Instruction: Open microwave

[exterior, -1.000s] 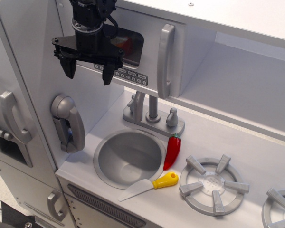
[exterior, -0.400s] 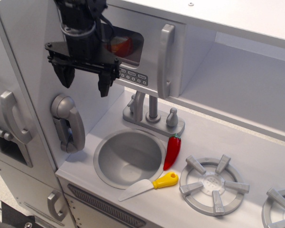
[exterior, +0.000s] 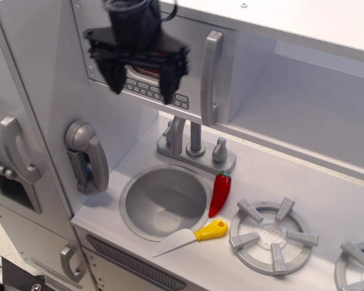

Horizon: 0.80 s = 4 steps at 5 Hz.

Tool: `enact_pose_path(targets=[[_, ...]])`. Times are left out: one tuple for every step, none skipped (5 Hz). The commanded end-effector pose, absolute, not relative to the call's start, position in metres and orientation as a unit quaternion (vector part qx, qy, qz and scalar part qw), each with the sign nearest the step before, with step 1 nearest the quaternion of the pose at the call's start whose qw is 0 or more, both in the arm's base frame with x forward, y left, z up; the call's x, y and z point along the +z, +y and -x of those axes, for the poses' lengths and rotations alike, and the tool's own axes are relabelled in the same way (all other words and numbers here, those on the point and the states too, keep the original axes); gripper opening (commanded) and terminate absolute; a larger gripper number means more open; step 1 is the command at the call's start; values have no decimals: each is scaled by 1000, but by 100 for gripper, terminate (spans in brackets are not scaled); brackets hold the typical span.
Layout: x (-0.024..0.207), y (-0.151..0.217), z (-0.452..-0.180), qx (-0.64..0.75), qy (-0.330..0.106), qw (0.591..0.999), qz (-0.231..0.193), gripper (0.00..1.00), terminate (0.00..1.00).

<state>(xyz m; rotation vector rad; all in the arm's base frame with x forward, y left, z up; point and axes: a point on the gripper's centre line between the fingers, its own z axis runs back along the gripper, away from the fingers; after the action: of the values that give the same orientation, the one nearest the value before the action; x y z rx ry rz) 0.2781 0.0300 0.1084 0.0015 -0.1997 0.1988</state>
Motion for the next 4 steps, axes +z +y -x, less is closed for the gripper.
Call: enact_pose_path(targets=[[132, 14, -308, 89, -155, 984, 0, 100, 0], [130, 12, -332, 103, -153, 983, 1, 100, 0], [123, 8, -343, 101, -152, 983, -2, 100, 0], [120, 4, -353, 95, -159, 983, -6, 100, 0]])
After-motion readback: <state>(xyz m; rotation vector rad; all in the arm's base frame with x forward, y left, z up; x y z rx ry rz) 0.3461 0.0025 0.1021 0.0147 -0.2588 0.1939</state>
